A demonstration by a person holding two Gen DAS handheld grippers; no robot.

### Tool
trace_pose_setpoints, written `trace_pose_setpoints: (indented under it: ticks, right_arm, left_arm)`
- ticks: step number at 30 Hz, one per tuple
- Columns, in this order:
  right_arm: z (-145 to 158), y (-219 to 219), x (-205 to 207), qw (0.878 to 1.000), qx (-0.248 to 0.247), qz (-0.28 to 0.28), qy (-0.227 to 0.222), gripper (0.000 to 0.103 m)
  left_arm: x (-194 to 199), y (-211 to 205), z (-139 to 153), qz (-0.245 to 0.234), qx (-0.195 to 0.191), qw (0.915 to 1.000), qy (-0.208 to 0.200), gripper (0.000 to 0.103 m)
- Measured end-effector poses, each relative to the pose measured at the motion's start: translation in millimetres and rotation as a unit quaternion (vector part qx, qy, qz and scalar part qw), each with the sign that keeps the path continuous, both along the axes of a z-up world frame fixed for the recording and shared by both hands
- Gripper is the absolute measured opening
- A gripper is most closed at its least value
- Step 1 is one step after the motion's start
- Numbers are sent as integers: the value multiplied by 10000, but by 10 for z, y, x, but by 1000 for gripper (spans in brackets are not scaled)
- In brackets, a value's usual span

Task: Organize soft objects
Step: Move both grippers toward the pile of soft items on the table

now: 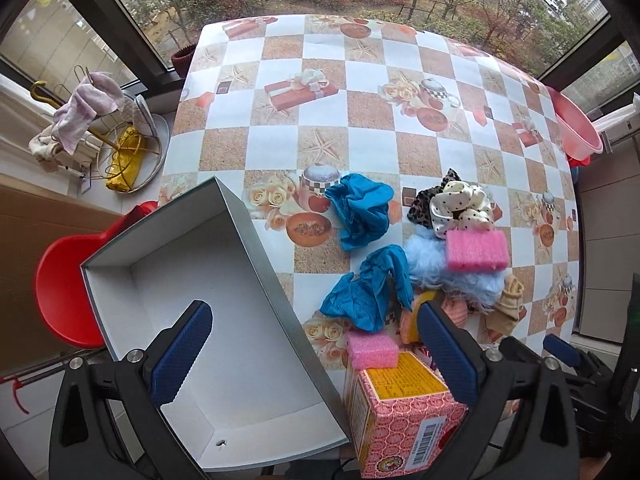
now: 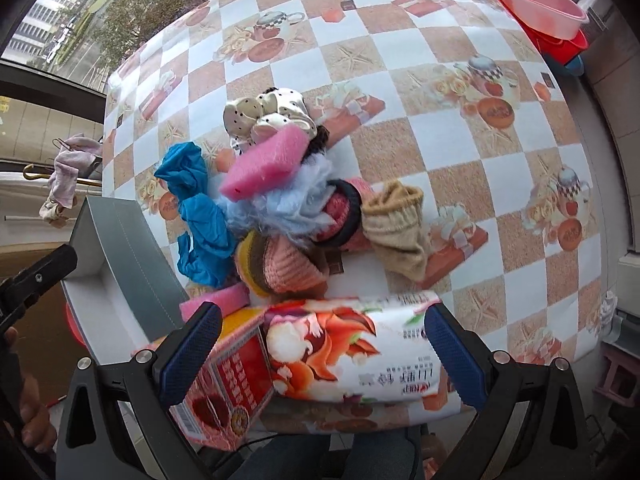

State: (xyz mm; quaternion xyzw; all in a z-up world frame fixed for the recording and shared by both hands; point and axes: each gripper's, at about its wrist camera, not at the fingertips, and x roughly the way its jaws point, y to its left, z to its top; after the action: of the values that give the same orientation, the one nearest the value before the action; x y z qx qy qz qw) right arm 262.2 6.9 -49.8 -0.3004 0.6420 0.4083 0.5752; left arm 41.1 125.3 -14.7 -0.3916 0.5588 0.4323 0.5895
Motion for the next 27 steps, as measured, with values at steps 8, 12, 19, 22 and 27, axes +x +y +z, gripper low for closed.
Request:
trace_pose_setpoints:
  ticks: [8, 12, 19, 22, 27]
  right_arm:
    - [-451, 863, -139, 9986, 193, 492, -31, 102]
    - [-711, 986, -106, 9970, -146, 638, -412, 102]
    - [-803, 688, 666, 9961, -414, -121, -776, 102]
    - [-787, 518, 1034, 9940, -460, -425, -900, 102]
    - [-701, 241, 1428, 9934, -207, -861, -728, 102]
  left_arm:
    - [120, 251, -267, 178, -62, 9996, 189, 102]
    - [241, 382, -492, 245, -216, 9992, 225, 102]
    - [607, 517, -857, -69, -276, 9989, 371, 102]
    - [674, 572, -979, -94, -287, 9985, 461, 102]
    - [715, 635, -1129, -34, -365, 9978, 560, 102]
